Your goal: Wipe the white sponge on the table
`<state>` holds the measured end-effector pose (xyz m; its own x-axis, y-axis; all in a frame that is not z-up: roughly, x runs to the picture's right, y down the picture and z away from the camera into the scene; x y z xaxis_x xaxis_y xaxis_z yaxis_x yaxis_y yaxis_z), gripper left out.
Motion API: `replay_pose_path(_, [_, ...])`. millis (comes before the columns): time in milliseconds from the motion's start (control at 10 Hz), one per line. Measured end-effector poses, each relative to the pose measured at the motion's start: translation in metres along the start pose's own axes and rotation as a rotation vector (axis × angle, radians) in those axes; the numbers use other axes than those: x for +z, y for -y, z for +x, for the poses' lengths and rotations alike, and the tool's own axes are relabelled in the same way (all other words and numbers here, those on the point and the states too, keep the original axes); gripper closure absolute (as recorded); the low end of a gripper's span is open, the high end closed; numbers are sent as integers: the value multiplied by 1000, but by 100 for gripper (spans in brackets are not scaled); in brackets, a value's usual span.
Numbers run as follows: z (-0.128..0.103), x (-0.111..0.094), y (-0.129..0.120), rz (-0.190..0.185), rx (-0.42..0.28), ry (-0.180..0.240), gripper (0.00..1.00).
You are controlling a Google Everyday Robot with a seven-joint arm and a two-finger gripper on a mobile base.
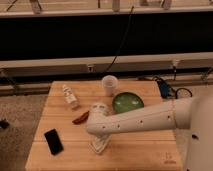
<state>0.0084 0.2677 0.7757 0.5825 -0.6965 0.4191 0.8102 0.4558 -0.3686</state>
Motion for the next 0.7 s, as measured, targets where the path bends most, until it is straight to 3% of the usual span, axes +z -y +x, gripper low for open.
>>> replay_pose_path(400, [20,2,-35,-13,69,9,100])
replay_pose_path(700, [43,4,-15,4,44,11,100])
